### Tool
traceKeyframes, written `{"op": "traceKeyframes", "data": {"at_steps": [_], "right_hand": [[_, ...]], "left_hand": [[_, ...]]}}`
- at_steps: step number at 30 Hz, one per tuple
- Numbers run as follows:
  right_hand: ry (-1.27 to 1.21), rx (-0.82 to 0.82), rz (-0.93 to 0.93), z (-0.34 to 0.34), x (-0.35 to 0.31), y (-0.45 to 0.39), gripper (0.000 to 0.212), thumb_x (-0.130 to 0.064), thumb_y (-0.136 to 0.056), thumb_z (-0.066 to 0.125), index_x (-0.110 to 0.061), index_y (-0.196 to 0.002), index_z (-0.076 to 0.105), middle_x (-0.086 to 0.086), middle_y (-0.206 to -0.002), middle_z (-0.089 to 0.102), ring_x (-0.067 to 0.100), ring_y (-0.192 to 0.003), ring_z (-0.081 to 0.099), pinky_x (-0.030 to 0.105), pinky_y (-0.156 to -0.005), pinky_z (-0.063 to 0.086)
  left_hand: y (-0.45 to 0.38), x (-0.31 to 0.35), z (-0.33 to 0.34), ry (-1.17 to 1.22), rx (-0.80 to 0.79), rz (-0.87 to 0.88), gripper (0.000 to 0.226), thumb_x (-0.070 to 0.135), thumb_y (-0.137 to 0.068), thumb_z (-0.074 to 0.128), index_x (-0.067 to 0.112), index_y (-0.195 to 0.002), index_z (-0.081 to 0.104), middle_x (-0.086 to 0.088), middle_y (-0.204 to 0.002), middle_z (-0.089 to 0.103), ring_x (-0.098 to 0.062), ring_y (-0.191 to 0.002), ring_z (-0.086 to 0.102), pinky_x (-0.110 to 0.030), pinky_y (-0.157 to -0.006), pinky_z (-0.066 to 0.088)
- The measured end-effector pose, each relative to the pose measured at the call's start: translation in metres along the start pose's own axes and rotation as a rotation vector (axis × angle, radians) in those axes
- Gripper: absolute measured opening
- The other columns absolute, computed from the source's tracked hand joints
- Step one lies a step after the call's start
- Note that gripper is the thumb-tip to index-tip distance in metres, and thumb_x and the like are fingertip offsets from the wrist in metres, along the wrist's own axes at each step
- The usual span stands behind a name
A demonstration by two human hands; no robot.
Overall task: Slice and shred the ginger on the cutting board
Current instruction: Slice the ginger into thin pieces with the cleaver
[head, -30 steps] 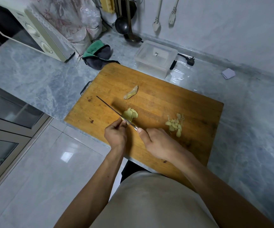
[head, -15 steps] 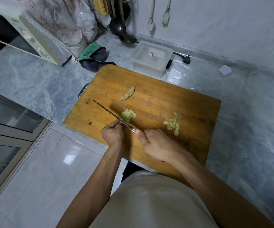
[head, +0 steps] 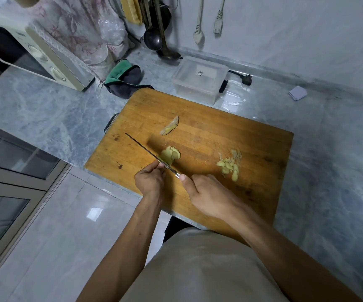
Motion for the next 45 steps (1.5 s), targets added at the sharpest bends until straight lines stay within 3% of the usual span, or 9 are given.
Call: {"op": "traceKeyframes", "data": {"at_steps": [11,19,22,24,29,33,38,45], "right_hand": [[-0.001,0.014,0.01,0.002,-0.001,0.0,0.055,-0.058,-0.105,0.025,-0.02,-0.072,0.048,0.009,-0.078,0.06,0.028,-0.067,0.06,0.042,-0.059,0.049],[0.013,0.009,0.01,0.0,-0.003,0.0,0.059,-0.057,-0.105,0.024,-0.014,-0.077,0.053,0.01,-0.078,0.06,0.029,-0.069,0.061,0.048,-0.062,0.053],[0.014,-0.001,-0.004,0.002,-0.006,0.001,0.057,-0.056,-0.106,0.024,-0.016,-0.074,0.05,0.009,-0.077,0.058,0.027,-0.069,0.058,0.045,-0.062,0.051],[0.003,0.003,-0.004,0.003,-0.007,0.002,0.056,-0.056,-0.106,0.025,-0.017,-0.073,0.049,0.008,-0.076,0.059,0.027,-0.068,0.059,0.044,-0.061,0.05],[-0.004,0.011,0.006,0.002,-0.008,0.003,0.058,-0.055,-0.106,0.026,-0.014,-0.075,0.052,0.008,-0.075,0.059,0.026,-0.066,0.059,0.042,-0.06,0.047],[0.004,0.012,0.008,0.001,-0.007,0.002,0.06,-0.056,-0.106,0.025,-0.012,-0.077,0.053,0.01,-0.078,0.06,0.029,-0.07,0.06,0.045,-0.062,0.05],[-0.015,0.014,0.013,0.003,-0.005,0.0,0.059,-0.057,-0.105,0.025,-0.014,-0.073,0.05,0.011,-0.079,0.061,0.029,-0.069,0.06,0.046,-0.062,0.049],[-0.029,-0.005,0.025,0.003,-0.004,0.001,0.059,-0.058,-0.105,0.025,-0.015,-0.074,0.051,0.011,-0.081,0.062,0.028,-0.071,0.06,0.041,-0.059,0.046]], "left_hand": [[0.003,0.0,0.001,-0.006,0.007,0.008,0.025,-0.011,-0.091,0.055,-0.004,-0.107,0.073,-0.017,-0.098,0.074,-0.031,-0.097,0.071,-0.041,-0.089,0.058],[0.004,0.001,-0.001,-0.013,0.01,0.028,0.024,-0.01,-0.091,0.056,-0.005,-0.109,0.072,-0.016,-0.098,0.073,-0.026,-0.089,0.071,-0.038,-0.088,0.059],[0.003,0.003,-0.001,-0.042,0.023,0.052,0.022,-0.01,-0.09,0.058,-0.006,-0.107,0.072,-0.014,-0.091,0.071,-0.014,-0.068,0.065,-0.02,-0.07,0.059],[0.005,0.003,-0.001,-0.051,0.026,0.061,0.021,-0.011,-0.09,0.058,-0.005,-0.105,0.073,-0.013,-0.088,0.07,-0.01,-0.064,0.062,-0.013,-0.059,0.055],[0.004,0.003,-0.001,-0.029,0.007,0.046,0.026,-0.014,-0.091,0.054,-0.006,-0.108,0.071,-0.01,-0.085,0.071,-0.013,-0.071,0.066,-0.022,-0.071,0.058],[0.003,0.001,0.0,-0.008,-0.009,0.045,0.027,-0.014,-0.091,0.052,-0.006,-0.11,0.071,-0.011,-0.088,0.071,-0.023,-0.086,0.069,-0.03,-0.081,0.059],[-0.004,-0.002,-0.004,0.011,0.006,0.016,0.03,-0.01,-0.093,0.046,-0.001,-0.1,0.074,-0.014,-0.092,0.073,-0.02,-0.08,0.069,-0.035,-0.081,0.06],[-0.011,0.004,-0.003,-0.017,-0.024,0.009,0.034,-0.01,-0.092,0.044,0.004,-0.087,0.074,-0.016,-0.091,0.074,-0.028,-0.087,0.072,-0.037,-0.08,0.061]]}}
Point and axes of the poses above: each hand's wrist, its own y-axis away from the middle knuckle, its own z-axis out of the palm, x = y × z, the point moved 5 cm from there along -y, towards the middle knuckle
